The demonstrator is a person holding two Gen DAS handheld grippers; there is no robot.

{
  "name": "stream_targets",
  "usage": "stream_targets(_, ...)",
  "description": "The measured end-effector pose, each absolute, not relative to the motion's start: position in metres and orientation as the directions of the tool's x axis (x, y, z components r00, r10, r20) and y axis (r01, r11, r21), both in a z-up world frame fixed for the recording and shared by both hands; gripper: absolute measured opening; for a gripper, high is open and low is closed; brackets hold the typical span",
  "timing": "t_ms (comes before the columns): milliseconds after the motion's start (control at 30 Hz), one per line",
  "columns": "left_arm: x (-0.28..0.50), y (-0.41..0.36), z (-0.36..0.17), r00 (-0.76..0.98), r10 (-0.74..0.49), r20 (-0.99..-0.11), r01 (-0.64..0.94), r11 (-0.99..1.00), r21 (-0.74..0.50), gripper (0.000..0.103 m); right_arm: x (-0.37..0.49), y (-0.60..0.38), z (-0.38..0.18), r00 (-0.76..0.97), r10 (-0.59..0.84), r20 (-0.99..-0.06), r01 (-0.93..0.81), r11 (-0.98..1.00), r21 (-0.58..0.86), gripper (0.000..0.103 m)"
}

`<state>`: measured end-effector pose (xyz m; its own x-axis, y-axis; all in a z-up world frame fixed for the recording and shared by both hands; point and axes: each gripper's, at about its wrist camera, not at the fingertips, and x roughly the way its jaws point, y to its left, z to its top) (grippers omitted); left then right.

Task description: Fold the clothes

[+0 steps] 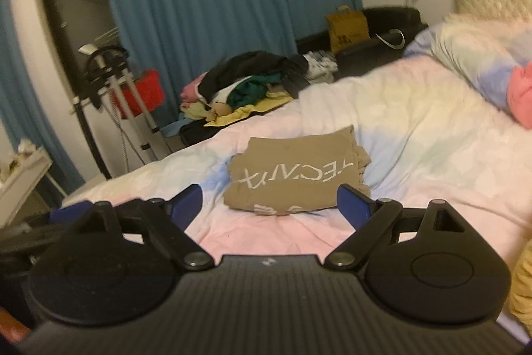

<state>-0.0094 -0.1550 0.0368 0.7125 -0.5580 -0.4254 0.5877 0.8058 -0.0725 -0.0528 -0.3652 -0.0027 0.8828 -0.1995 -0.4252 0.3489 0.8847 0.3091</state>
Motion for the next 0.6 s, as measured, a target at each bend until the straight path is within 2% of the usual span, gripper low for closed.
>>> stream_targets(300, -0.061, -0.112, 0.035, 0.749, -0.574, -0.331, 0.577, 0.811, -0.099, 0.103, -0.092, -0.325, -0.018, 0.914, -0.229, -0.336, 0.316, 0.919, 0.234, 0.089)
stream_targets(600, -0.055, -0.103, 0.021, 0.771, -0.553, -0.315, 0.559, 0.825, -0.081, 0.103, -0.068, -0.325, -0.029, 0.912, -0.203, -0.356, 0.298, 0.925, 0.235, 0.089)
